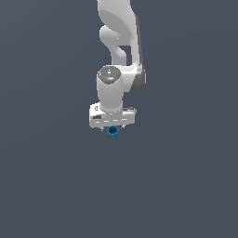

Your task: Pick up the object and move it to a goal position.

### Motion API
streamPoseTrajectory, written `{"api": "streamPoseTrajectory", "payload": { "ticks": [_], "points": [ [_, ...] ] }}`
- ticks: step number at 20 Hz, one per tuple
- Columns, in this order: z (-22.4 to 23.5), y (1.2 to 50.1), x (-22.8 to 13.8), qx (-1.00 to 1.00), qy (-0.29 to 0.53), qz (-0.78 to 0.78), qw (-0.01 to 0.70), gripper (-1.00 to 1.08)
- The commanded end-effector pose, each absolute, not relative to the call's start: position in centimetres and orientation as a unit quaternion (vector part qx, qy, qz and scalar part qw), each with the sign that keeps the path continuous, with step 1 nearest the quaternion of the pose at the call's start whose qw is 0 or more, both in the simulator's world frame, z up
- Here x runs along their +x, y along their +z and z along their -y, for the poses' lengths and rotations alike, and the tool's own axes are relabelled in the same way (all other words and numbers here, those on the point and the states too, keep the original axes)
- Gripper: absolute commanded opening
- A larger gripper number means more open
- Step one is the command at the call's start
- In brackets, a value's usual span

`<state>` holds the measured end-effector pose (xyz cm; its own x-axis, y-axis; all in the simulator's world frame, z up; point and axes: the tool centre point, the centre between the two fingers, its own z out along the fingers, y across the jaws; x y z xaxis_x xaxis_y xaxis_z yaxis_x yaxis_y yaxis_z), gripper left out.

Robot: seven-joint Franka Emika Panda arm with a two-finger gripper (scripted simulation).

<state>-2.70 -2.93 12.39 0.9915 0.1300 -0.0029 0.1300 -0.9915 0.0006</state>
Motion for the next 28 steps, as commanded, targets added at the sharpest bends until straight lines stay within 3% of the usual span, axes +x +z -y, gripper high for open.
{"api": "streamPoseTrajectory", "payload": {
  "ticks": [1,18,28],
  "points": [
    [3.1,11.3,-3.5,0.996,-0.001,-0.089,0.000,1.00],
    [3.2,8.6,-5.4,0.990,0.000,-0.138,0.000,1.00],
    [3.2,4.5,-5.5,0.990,0.000,-0.139,0.000,1.00]
  ]
}}
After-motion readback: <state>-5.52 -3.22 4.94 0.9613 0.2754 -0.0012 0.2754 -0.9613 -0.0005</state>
